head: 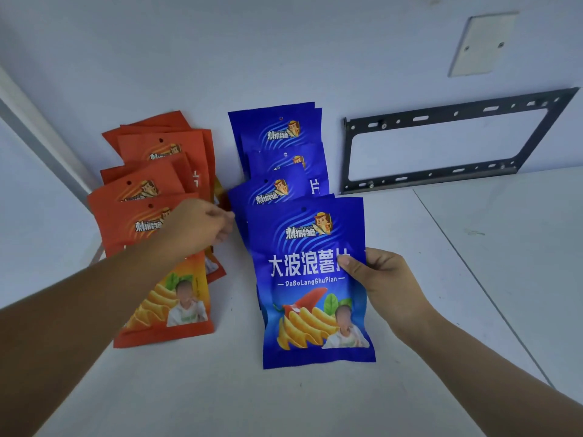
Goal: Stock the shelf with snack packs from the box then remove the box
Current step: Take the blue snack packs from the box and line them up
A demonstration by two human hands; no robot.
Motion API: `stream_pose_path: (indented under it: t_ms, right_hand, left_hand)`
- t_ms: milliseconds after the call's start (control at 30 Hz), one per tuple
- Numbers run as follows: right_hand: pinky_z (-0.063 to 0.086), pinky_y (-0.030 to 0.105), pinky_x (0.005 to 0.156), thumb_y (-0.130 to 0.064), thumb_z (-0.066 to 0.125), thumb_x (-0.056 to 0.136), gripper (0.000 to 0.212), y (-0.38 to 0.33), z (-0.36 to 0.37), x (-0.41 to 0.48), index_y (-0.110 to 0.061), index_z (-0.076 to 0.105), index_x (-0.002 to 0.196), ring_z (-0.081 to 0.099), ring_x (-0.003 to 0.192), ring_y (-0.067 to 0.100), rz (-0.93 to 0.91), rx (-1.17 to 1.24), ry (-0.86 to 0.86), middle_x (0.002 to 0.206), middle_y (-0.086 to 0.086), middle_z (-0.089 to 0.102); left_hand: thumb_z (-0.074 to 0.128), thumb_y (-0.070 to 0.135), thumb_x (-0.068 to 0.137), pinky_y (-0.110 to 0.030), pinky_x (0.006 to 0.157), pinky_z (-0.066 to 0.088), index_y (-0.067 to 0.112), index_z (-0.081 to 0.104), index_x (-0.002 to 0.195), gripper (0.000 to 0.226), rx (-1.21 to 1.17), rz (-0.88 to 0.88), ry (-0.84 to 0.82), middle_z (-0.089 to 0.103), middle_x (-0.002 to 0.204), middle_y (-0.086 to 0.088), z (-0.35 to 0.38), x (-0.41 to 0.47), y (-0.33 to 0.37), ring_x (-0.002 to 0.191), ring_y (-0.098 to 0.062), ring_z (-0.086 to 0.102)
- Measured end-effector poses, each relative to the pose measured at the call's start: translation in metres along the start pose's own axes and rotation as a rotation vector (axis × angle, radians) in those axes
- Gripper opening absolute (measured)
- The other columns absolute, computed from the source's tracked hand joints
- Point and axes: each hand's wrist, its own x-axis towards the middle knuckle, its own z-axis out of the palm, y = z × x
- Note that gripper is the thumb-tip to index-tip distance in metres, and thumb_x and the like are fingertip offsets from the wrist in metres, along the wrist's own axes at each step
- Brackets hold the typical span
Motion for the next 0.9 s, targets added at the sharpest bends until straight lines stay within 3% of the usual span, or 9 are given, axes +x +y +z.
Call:
stream_pose_path:
  t_ms: [100, 233, 400, 600, 767, 900]
  right_hand:
    - [0.06, 0.02, 0.061, -0.029, 0.065, 0.086, 0.018, 0.005, 0.001, 0.002, -0.019, 0.068, 0.101, 0.075, 0.09, 0.012, 0.032, -0.01, 0.008, 0.091, -0.007, 0.078]
    - [0.059, 0.019, 0.061, -0.034, 0.066, 0.078, 0.027, 0.008, 0.001, 0.002, -0.02, 0.068, 0.1, 0.075, 0.089, 0.009, 0.036, -0.002, 0.025, 0.089, -0.01, 0.078]
    - [0.061, 0.022, 0.065, -0.038, 0.066, 0.076, 0.033, 0.013, -0.002, 0.002, -0.019, 0.068, 0.103, 0.075, 0.094, 0.013, 0.055, -0.014, 0.045, 0.094, -0.007, 0.078]
    - [0.061, 0.02, 0.063, -0.037, 0.066, 0.075, 0.031, 0.014, -0.002, 0.001, -0.021, 0.068, 0.101, 0.075, 0.091, 0.011, 0.059, -0.003, 0.055, 0.093, -0.008, 0.077]
    - [0.061, 0.021, 0.065, -0.04, 0.066, 0.073, 0.034, 0.014, -0.001, 0.002, -0.021, 0.068, 0.101, 0.075, 0.091, 0.011, 0.069, -0.016, 0.071, 0.094, -0.009, 0.078]
    - [0.06, 0.019, 0.061, -0.038, 0.066, 0.074, 0.029, 0.014, 0.0, 0.004, -0.022, 0.067, 0.099, 0.075, 0.089, 0.008, 0.063, -0.013, 0.076, 0.088, -0.012, 0.077]
  left_hand:
    - [0.064, 0.01, 0.095, -0.026, 0.053, 0.053, 0.0, 0.064, 0.086, 0.014, -0.217, -0.173, -0.091, 0.059, 0.074, -0.014, 0.017, 0.018, -0.018, 0.061, -0.019, 0.062]
    - [0.064, 0.011, 0.096, -0.032, 0.064, 0.063, -0.004, 0.062, 0.119, 0.027, -0.363, -0.268, -0.024, 0.07, 0.109, -0.018, 0.036, 0.038, -0.027, 0.093, -0.027, 0.074]
    - [0.062, 0.01, 0.096, -0.038, 0.083, 0.061, 0.004, 0.064, 0.12, 0.025, -0.551, -0.283, 0.042, 0.072, 0.113, -0.015, 0.046, 0.056, -0.019, 0.099, -0.025, 0.073]
    - [0.062, 0.024, 0.098, -0.04, 0.084, 0.059, 0.013, 0.068, 0.105, 0.015, -0.53, -0.019, 0.009, 0.074, 0.107, -0.008, 0.052, 0.039, -0.001, 0.096, -0.019, 0.074]
    - [0.062, 0.028, 0.098, -0.028, 0.076, 0.057, 0.008, 0.066, 0.116, 0.027, -0.431, 0.161, 0.169, 0.072, 0.092, -0.004, 0.045, 0.047, 0.02, 0.081, -0.009, 0.068]
    - [0.064, 0.03, 0.097, -0.032, 0.081, 0.06, 0.01, 0.063, 0.126, 0.036, -0.363, 0.152, 0.123, 0.073, 0.097, -0.003, 0.044, 0.049, 0.027, 0.084, -0.012, 0.072]
